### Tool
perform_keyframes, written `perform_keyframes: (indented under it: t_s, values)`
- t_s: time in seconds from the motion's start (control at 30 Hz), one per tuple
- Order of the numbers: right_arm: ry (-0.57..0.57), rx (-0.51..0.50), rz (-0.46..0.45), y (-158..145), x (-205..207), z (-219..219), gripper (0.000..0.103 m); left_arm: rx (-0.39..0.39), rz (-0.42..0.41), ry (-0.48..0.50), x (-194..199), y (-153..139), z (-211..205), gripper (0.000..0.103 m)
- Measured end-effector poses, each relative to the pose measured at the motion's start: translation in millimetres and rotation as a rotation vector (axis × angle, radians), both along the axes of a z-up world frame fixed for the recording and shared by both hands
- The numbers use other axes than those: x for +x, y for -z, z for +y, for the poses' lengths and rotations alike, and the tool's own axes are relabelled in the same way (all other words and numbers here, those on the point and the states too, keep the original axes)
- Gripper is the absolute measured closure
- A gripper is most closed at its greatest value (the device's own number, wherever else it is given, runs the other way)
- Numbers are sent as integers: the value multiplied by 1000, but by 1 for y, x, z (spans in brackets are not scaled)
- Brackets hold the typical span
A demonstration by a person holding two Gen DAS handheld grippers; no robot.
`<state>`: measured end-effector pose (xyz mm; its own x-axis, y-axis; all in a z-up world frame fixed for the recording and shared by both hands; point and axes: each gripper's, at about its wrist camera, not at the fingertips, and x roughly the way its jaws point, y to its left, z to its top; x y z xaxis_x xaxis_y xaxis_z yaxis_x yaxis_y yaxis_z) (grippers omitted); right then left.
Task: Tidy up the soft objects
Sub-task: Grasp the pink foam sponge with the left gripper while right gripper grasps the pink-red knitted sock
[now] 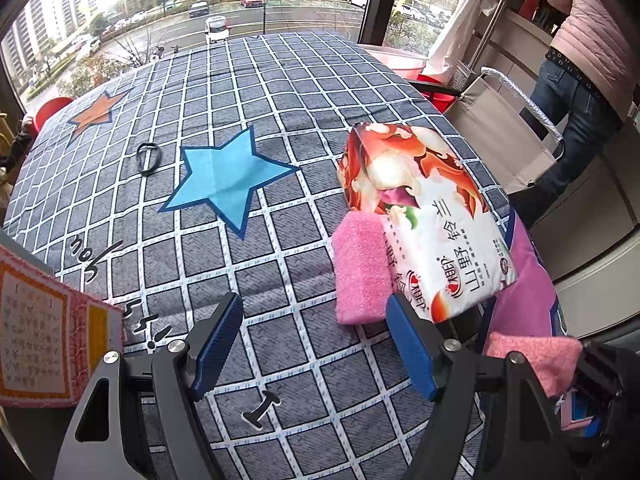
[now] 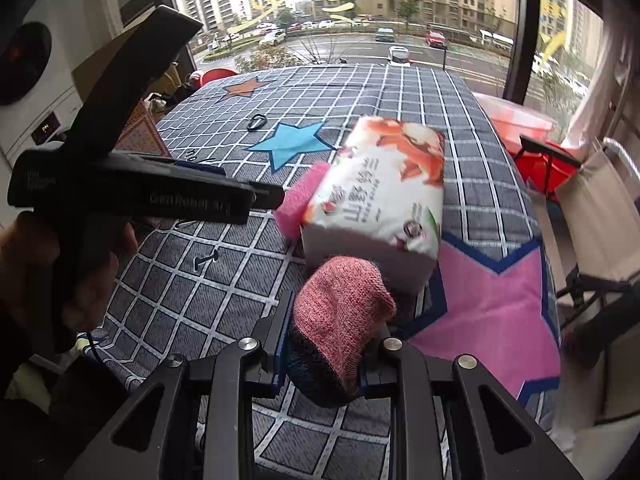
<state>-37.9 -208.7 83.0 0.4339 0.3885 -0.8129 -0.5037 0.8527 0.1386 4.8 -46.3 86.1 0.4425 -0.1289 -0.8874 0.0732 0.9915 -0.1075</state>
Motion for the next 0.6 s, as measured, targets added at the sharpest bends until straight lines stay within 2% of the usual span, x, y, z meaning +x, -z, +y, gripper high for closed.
perform_keyframes:
  t_s: [0.17,0.27,0.3,0.33,0.37,0.4,0.43,0.47,0.5,0.53,0.6]
  values:
    - [36,62,44,10,-5,-16,78,-2,8,46,1,7,-14,26]
    - [30,73,44,9,-8,-18,78,101,24,15,11,22,-15,26]
    - [28,82,44,9,-8,-18,78,132,44,-7,15,29,-11,40]
    - [26,90,44,10,-8,-18,78,69,61,-7,17,32,-4,54]
    - [26,101,42,9,-9,-19,78,-36,82,-7,18,33,3,69]
    - [25,110,41,10,-10,-19,78,-102,100,-8,20,33,7,80]
    - [21,113,44,11,-11,-19,78,-71,98,-20,21,31,6,80]
    - [19,109,47,14,-11,-18,78,-7,83,-24,23,30,3,79]
    - [18,101,51,17,-11,-16,78,34,75,-19,25,31,0,74]
    - [19,94,55,20,-11,-14,78,38,76,-10,26,32,-3,70]
    - [21,95,68,27,-10,-11,78,38,90,-9,30,38,-3,71]
